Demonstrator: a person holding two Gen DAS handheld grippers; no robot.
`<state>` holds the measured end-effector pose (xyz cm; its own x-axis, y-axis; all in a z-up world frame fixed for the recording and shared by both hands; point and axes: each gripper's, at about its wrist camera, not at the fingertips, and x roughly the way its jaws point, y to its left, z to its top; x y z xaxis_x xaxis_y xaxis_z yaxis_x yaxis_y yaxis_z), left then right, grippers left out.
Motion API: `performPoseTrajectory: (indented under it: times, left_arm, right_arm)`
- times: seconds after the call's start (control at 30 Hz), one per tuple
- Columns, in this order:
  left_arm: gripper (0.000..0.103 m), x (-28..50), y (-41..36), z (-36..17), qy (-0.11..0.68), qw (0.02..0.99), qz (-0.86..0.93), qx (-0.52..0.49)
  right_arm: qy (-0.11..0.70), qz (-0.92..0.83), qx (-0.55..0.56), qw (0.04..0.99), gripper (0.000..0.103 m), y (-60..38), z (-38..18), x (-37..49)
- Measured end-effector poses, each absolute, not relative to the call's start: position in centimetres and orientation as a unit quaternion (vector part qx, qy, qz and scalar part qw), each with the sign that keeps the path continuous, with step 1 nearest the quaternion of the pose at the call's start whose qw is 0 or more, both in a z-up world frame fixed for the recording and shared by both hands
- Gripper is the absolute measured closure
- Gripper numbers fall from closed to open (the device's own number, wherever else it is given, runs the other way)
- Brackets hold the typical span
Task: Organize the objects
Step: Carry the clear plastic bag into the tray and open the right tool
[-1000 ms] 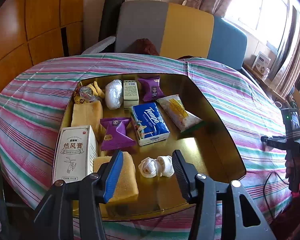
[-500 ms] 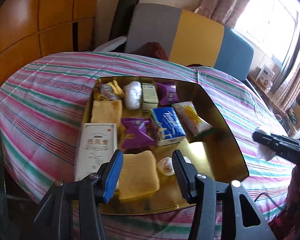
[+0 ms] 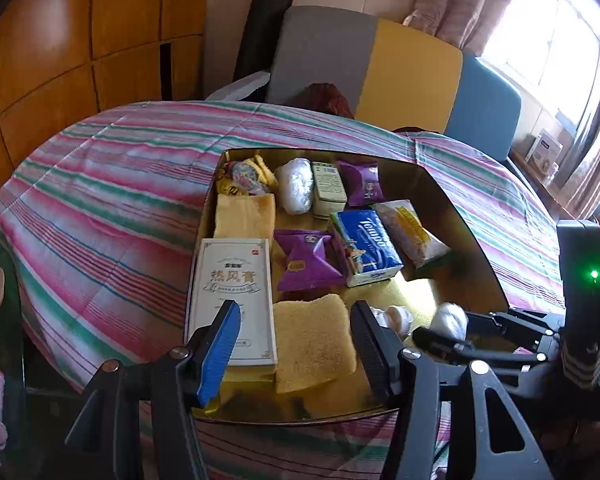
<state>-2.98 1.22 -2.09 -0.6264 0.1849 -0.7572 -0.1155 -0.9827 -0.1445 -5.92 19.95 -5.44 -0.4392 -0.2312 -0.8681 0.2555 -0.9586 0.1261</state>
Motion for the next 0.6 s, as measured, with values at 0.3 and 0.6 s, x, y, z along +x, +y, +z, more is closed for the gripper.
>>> performPoseTrajectory:
  times: [0.3, 0.6]
  left_arm:
    - [0.045, -2.8, 2.7, -0.6, -0.010, 0.057, 0.918, -0.392]
    - [0.030, -1.8, 3.9, 1.1, -0.002, 0.053, 0.930, -0.365]
  right_arm:
    - [0.000, -0.901, 0.425, 0.089, 0.026, 20.9, -2.2, -3.6]
    - [0.006, -0.926, 0.377, 0.014, 0.022, 22.0, -0.7, -1.8]
